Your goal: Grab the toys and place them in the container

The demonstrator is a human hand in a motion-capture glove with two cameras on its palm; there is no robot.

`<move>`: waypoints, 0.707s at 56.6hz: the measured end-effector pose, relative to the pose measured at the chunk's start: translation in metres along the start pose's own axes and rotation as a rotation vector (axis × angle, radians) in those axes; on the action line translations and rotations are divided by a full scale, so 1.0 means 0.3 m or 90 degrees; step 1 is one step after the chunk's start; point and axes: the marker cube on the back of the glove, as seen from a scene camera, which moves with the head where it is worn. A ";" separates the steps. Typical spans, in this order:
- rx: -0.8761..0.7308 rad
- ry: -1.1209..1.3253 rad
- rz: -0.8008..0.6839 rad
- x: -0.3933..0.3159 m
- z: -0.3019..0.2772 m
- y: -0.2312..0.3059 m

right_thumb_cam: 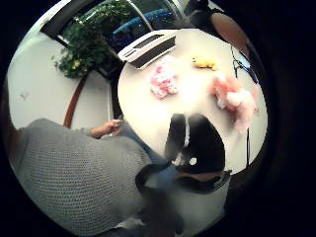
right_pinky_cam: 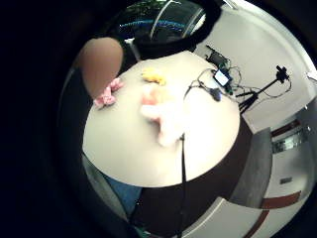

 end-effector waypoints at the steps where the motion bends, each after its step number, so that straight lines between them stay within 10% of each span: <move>1: 0.000 0.000 0.000 0.001 -0.001 -0.002; 40: -0.024 -0.019 0.017 0.019 0.017 -0.040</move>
